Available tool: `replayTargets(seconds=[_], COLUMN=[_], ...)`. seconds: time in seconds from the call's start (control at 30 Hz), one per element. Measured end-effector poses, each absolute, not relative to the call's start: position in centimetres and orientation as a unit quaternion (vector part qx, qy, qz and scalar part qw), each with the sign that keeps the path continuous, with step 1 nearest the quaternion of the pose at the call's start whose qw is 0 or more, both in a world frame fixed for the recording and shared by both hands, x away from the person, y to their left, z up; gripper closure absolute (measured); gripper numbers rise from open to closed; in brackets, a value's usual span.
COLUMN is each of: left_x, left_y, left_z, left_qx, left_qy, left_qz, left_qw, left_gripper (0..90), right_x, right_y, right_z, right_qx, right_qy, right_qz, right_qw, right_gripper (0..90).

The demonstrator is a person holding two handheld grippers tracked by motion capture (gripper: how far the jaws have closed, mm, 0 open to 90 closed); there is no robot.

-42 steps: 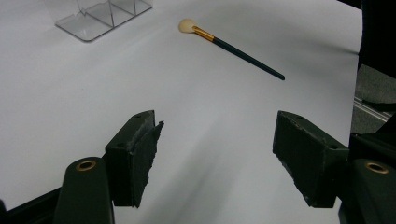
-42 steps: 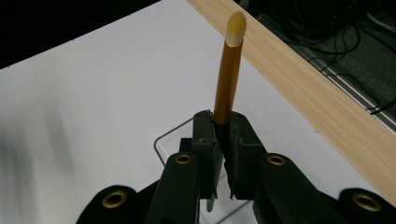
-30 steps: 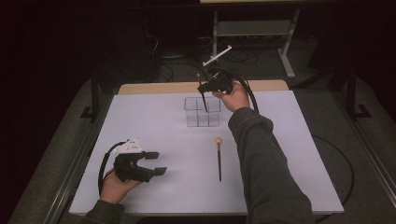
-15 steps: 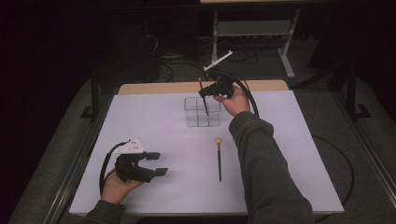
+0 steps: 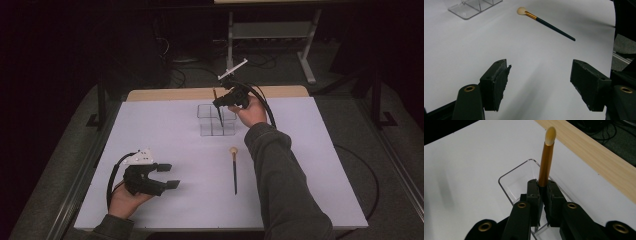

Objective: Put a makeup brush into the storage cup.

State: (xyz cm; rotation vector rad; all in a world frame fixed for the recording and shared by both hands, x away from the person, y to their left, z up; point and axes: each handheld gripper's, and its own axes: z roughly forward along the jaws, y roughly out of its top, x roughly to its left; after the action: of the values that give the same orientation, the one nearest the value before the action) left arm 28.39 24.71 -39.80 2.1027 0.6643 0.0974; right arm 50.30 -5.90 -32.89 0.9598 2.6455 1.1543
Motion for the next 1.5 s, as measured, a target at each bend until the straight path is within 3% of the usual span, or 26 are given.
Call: replayTargets(seconds=[0.6, 0.7, 1.5], left_x=[28.3, 28.4, 28.5], left_y=[24.8, 24.8, 24.7], left_z=[-39.8, -39.8, -39.9], left_qx=[0.847, 0.848, 0.849], left_qy=[0.274, 0.273, 0.273], left_qz=[0.036, 0.035, 0.036], left_qw=[0.454, 0.452, 0.451], left_gripper=[29.4, 29.3, 29.4], right_x=[50.5, 50.5, 48.9], right_y=[-5.2, -5.1, -6.0], right_z=[-34.0, -34.4, -34.3], right_qx=[0.316, 0.322, 0.32], right_qy=[0.874, 0.875, 0.871], right_qz=[0.367, 0.357, 0.369], right_qw=[0.047, 0.056, 0.042], right_gripper=[81.6, 70.6, 66.6])
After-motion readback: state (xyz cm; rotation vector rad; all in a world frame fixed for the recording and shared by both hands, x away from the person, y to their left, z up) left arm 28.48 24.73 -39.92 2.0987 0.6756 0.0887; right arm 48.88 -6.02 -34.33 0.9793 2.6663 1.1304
